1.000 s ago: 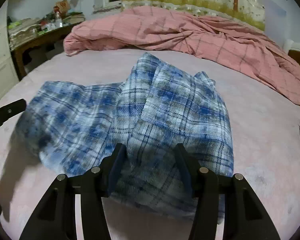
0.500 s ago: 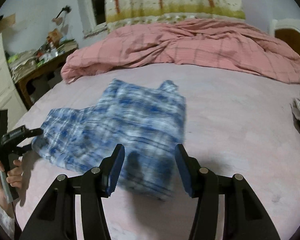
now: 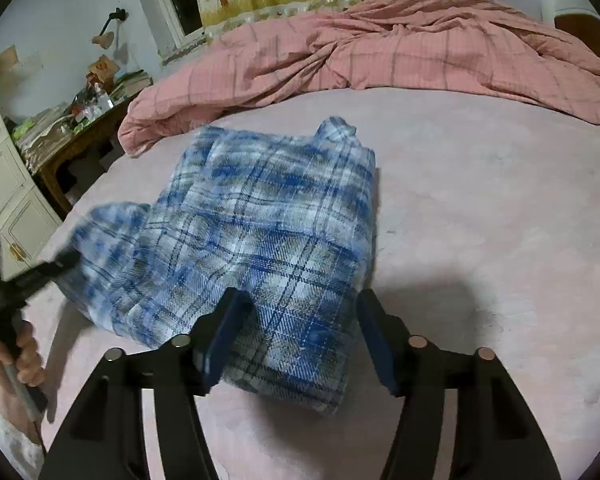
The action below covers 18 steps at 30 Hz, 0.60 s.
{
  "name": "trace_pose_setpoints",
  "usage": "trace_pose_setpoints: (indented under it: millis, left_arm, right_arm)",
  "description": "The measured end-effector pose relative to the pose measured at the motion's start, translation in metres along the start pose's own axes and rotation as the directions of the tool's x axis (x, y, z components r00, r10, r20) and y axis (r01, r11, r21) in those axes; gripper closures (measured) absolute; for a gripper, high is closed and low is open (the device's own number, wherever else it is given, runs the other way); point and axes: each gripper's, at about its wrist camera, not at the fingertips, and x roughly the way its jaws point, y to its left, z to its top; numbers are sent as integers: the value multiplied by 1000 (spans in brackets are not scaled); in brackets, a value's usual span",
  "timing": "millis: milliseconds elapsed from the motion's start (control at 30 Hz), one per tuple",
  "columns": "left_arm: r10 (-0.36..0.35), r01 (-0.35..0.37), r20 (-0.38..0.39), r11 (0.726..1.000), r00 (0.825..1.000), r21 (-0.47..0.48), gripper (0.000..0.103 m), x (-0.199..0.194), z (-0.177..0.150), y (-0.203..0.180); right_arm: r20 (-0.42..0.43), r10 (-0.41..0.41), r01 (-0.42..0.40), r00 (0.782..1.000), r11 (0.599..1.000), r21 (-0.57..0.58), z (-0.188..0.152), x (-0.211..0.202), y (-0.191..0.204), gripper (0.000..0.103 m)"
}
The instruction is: Fold large clothes
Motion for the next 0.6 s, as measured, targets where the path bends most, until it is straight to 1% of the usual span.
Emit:
trace_pose_setpoints:
  millis: [100,167,200,267,400,500,600]
  left_arm:
    - [-48,36,100,993,994,116,90,-27,10,-39]
    - [-90,64,142,982,986,177,90,-38,16,-66]
    - [-117,86,147,975,982,204,90,-41,19,-82]
    - [-164,127,141,963,976,239,90,-44,23,-108]
    - [-226,174,136,932,965,319,91,-45,27,-153]
    - [-296,241,115,906,948,349,91,-42,25,-183]
    - [-355,308,70,879,932,363,92,-33,19,-210]
  right_arm:
    - [-27,28,-29,999,999,-17,0,4,-1,33]
    - [-42,32,-33,999,998,-45,2,5,0,33]
    - [-51,36,-39,998,997,-72,3,4,0,32]
    - [-47,40,-44,998,995,-88,5,-2,-4,32]
    - [-28,26,-27,999,999,-32,9,-15,-22,32]
    - [0,-13,13,1000,1000,-14,14,-23,-34,32]
    - [10,-29,28,1000,998,51,17,-28,-49,32]
